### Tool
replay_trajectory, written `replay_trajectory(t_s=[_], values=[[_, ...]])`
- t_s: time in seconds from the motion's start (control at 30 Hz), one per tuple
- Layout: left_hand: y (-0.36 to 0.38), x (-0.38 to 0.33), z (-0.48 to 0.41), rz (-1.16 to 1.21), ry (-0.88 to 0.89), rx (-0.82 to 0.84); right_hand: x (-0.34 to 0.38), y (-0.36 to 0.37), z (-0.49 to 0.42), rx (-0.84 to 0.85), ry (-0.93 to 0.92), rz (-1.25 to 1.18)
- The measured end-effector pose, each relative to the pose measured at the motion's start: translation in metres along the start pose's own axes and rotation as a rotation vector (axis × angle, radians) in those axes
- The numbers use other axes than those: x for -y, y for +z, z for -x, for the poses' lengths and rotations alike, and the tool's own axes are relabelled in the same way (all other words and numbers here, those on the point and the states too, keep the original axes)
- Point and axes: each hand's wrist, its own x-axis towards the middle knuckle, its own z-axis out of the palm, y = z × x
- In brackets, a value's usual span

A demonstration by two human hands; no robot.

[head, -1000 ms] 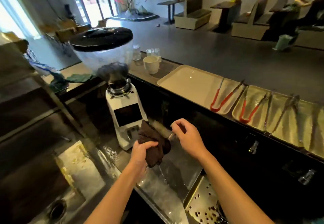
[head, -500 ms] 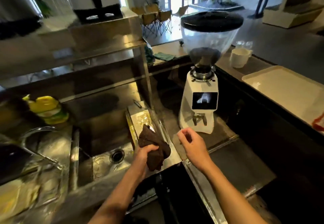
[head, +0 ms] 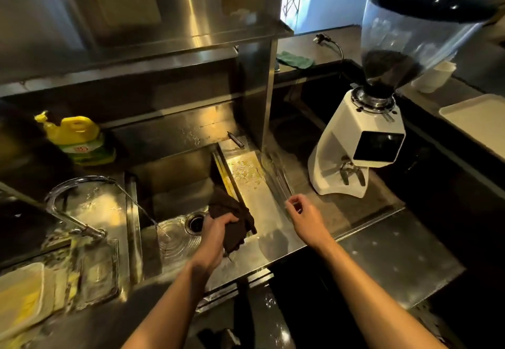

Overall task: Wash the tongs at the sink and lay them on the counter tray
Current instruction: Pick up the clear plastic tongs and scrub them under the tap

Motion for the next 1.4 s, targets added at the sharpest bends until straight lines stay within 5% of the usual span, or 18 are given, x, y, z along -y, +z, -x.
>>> replay_trajectory(t_s=[0.6, 0.77, 1.07, 1.4], values=[[0.026, 0.01, -0.098, -0.194, -0.09, -0.089, -0.048, 0.04, -0.151, 0.138, 0.256, 0.583], [0.044, 0.004, -0.113, -0.231, -0.113, -0.099, -0.069, 0.049, -0.178, 0.113, 0.188, 0.683], [0.06, 0.01, -0.144, -0.252, -0.173, -0.147, -0.091, 0.047, -0.205, 0.205, 0.036, 0.644], [0.061, -0.008, -0.16, 0.01, -0.224, -0.125, -0.059, 0.042, -0.206, 0.156, -0.083, 0.356]])
